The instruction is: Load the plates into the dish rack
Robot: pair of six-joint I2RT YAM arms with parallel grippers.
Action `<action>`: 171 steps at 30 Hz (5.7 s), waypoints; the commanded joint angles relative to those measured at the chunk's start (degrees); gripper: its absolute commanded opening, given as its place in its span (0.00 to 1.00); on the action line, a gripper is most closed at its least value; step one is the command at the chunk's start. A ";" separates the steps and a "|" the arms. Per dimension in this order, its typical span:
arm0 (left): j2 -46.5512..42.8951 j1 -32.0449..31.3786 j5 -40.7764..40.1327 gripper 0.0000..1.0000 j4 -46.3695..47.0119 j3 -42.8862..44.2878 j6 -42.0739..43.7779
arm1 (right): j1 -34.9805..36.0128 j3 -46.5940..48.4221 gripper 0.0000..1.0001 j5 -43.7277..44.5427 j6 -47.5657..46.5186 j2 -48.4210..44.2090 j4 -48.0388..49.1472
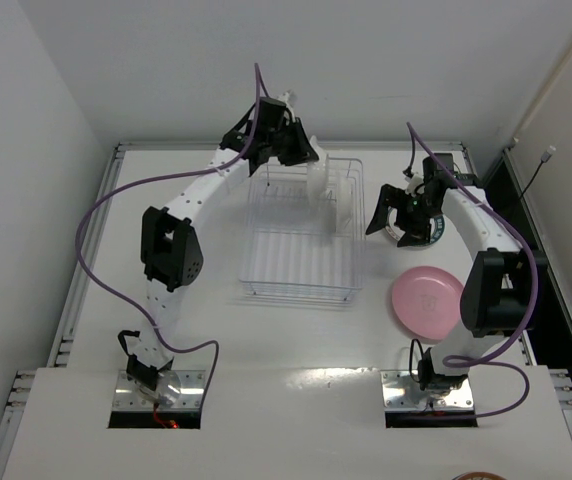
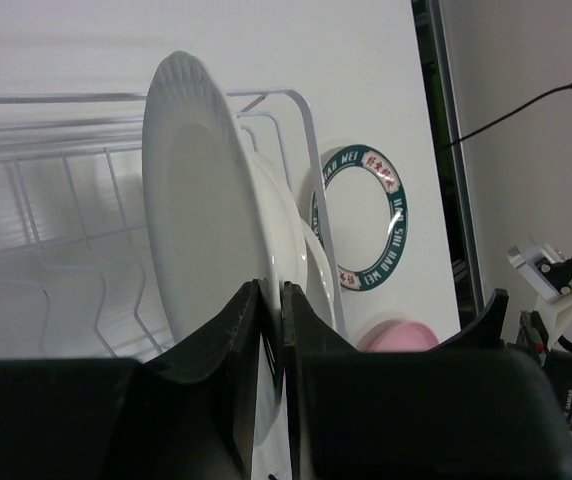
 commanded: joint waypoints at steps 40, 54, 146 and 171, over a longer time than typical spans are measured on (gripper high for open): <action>-15.23 -4.37 -5.05 0.00 9.75 -15.93 -8.28 | -0.20 -0.70 1.00 -1.14 -0.83 -1.33 1.07; -5.21 -8.77 -19.37 0.00 -8.44 -0.11 -0.82 | -0.20 -0.70 1.00 -1.14 -0.83 -1.33 1.07; -24.71 -12.29 -23.16 0.67 -12.75 -19.71 7.35 | -2.82 10.37 1.00 2.72 -0.31 -1.51 -1.83; -44.41 -1.75 -23.16 0.77 -5.02 -47.04 10.97 | -26.48 20.84 1.00 7.91 7.96 25.29 0.19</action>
